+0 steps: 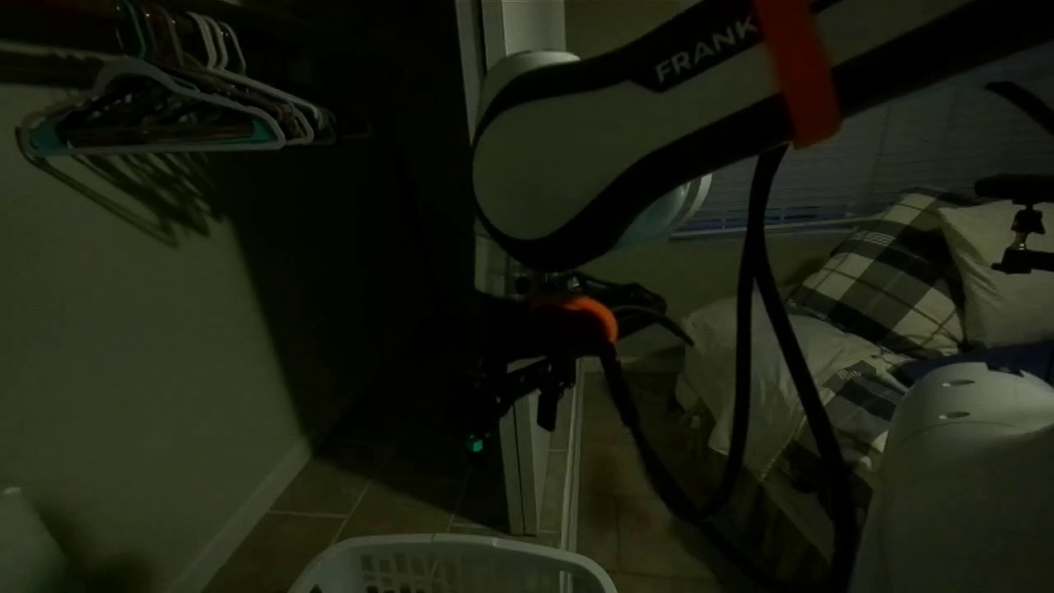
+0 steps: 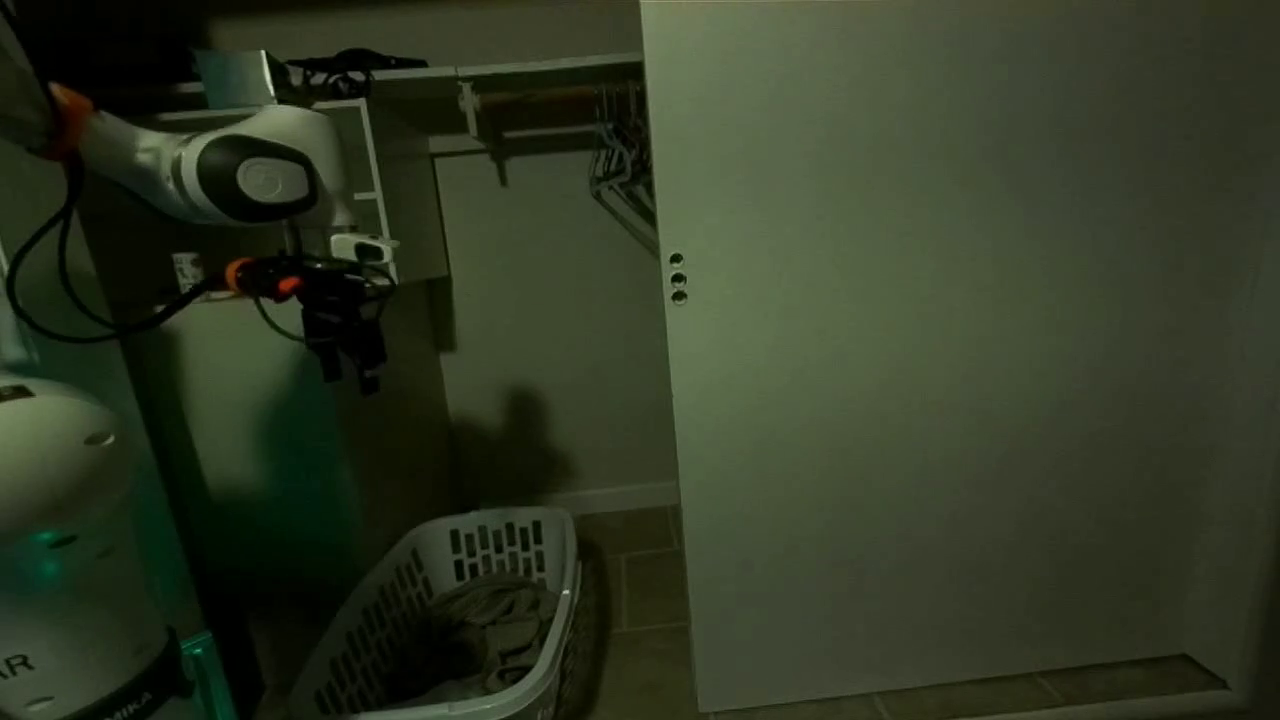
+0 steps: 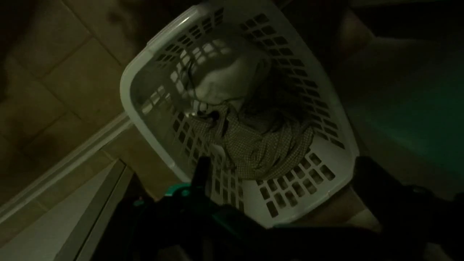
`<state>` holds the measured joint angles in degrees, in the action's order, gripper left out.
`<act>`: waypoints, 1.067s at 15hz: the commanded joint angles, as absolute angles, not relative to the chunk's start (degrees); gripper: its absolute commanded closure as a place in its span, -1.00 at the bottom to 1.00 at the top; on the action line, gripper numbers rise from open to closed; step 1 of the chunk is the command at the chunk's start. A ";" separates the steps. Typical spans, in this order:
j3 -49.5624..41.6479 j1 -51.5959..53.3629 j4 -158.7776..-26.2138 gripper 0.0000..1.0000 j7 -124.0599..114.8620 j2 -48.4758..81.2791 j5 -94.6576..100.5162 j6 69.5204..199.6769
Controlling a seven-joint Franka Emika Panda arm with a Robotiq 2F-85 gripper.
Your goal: Move the black object to the first top shelf
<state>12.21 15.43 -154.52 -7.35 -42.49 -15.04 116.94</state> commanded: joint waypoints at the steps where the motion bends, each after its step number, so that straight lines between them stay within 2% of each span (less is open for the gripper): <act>1: 14.72 13.96 -146.27 -1.00 -6.98 -42.29 -8.83 116.66; 9: 15.77 16.70 -128.06 -1.00 2.57 -37.46 -3.63 124.11; 16: 17.72 23.52 -111.43 -1.00 12.53 -26.88 -5.25 129.80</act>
<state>16.69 20.84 -120.30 9.04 -33.49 -5.06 129.57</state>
